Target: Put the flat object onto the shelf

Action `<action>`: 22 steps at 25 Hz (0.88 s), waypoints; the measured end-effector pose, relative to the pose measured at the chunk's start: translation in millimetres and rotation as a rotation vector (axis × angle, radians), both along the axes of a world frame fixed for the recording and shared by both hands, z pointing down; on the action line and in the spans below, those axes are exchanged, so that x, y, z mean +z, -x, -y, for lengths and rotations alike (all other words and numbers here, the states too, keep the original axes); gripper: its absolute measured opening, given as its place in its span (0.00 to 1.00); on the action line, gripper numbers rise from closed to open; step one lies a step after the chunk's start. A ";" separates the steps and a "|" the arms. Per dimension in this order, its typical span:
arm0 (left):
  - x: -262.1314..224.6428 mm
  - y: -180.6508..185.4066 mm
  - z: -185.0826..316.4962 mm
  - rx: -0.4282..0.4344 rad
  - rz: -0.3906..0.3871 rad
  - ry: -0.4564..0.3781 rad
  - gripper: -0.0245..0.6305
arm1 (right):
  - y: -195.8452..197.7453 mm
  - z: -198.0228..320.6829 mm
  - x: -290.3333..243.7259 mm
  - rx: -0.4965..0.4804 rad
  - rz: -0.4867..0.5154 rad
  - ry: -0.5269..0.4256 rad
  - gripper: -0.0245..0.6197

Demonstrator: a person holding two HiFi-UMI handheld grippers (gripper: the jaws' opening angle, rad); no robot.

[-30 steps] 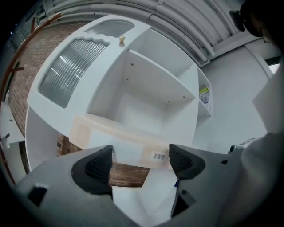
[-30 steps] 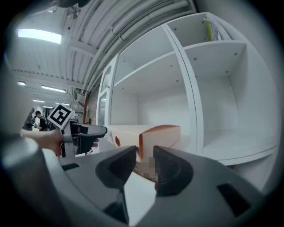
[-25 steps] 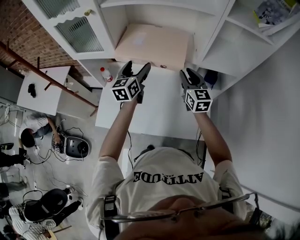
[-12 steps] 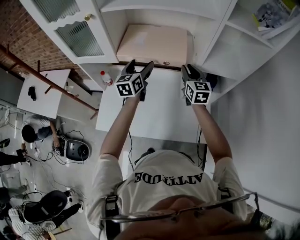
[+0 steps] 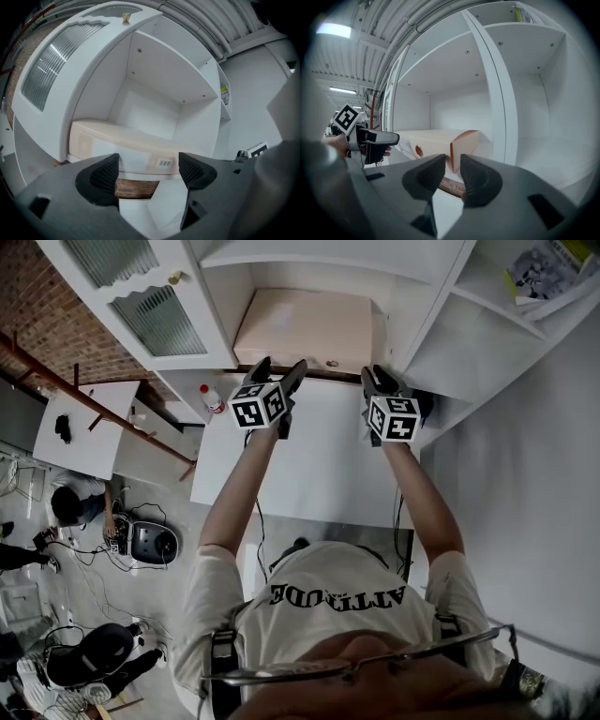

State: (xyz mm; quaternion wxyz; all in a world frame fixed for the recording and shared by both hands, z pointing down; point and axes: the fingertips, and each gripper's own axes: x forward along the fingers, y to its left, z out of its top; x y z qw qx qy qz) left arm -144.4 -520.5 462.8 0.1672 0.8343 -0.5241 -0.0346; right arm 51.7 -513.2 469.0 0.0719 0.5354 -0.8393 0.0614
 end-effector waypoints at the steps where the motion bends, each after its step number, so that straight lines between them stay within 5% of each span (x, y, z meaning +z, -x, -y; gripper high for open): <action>1: 0.2 0.1 1.1 0.002 -0.001 0.001 0.62 | 0.0 1.5 0.4 0.001 -0.001 0.001 0.20; 12: 1.3 0.3 2.1 0.023 0.003 0.015 0.62 | 0.0 5.0 0.9 0.005 -0.012 -0.003 0.20; 22: -24.1 4.3 -28.5 0.058 -0.002 -0.062 0.62 | 6.3 -18.3 -18.9 -0.009 0.010 -0.041 0.19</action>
